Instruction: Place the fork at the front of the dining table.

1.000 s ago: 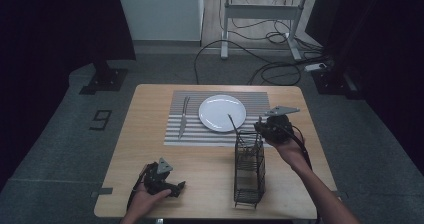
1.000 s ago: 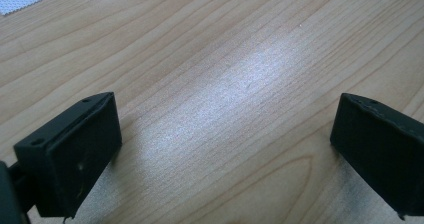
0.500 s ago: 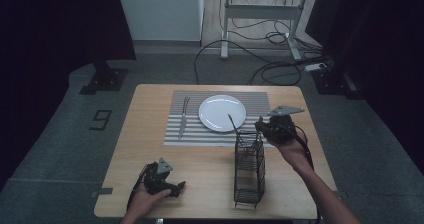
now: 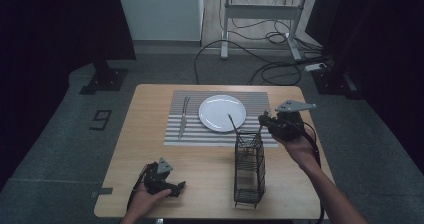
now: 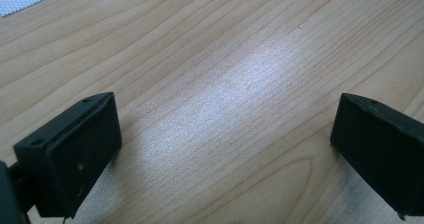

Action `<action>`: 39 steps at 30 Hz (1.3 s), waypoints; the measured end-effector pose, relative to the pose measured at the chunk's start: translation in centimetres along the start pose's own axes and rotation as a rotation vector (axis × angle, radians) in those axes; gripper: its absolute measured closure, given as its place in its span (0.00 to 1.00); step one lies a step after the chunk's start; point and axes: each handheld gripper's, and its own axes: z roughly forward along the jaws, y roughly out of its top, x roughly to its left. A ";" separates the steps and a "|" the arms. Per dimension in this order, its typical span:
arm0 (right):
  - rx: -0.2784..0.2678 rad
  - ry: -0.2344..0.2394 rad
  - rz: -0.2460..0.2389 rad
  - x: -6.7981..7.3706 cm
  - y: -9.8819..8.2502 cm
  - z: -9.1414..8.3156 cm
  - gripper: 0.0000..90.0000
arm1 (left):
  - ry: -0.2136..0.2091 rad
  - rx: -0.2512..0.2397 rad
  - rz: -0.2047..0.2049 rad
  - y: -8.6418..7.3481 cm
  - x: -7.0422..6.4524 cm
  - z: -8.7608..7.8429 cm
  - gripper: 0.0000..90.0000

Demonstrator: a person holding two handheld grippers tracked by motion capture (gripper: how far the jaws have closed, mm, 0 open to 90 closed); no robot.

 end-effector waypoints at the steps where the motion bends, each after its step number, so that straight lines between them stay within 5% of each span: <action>1: -0.003 0.001 -0.003 0.0 0.2 -0.2 0.96 | 0.000 0.000 0.000 0.0 0.0 0.0 0.00; 26: -0.085 -0.026 0.037 -2.3 2.3 -5.8 0.95 | -0.001 0.001 0.000 0.0 0.0 0.0 0.00; 39: -0.099 -0.065 0.067 -4.2 1.6 -7.4 0.96 | -0.001 0.000 -0.001 0.0 0.0 0.0 0.00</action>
